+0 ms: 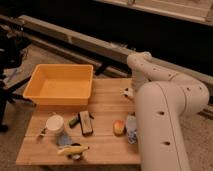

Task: Wipe table surface with brush

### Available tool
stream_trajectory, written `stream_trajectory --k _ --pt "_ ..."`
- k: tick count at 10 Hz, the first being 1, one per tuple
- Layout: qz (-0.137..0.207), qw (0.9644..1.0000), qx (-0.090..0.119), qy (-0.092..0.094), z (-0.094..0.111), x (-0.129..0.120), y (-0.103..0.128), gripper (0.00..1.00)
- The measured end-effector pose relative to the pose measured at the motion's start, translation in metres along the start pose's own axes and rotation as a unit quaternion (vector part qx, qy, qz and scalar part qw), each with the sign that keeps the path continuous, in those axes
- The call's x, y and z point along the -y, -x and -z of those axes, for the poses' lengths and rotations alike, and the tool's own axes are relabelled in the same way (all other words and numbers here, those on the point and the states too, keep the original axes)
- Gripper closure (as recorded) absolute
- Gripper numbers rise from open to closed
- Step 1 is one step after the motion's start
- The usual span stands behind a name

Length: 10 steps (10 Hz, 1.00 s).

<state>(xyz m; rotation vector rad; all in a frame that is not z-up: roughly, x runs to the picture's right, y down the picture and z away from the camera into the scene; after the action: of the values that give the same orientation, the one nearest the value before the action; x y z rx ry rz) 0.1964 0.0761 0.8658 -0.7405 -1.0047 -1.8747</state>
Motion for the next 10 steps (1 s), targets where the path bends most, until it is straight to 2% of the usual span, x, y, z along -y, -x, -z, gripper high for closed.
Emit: stream_trajectory --k 5,6,8,9,10 --pt "0.046 0.9989 -0.006 -0.007 0.000 0.047 -0.016 0.99" --pt "0.055 0.9984 -0.009 -0.009 0.001 0.057 -0.020 0.95" --pt "0.075 0.9969 -0.018 -0.015 0.005 0.086 -0.030 0.78" --pt "0.091 0.9953 -0.027 -0.020 0.010 0.111 -0.040 0.65" --pt "0.098 0.9942 -0.037 -0.023 0.014 0.124 -0.045 0.55"
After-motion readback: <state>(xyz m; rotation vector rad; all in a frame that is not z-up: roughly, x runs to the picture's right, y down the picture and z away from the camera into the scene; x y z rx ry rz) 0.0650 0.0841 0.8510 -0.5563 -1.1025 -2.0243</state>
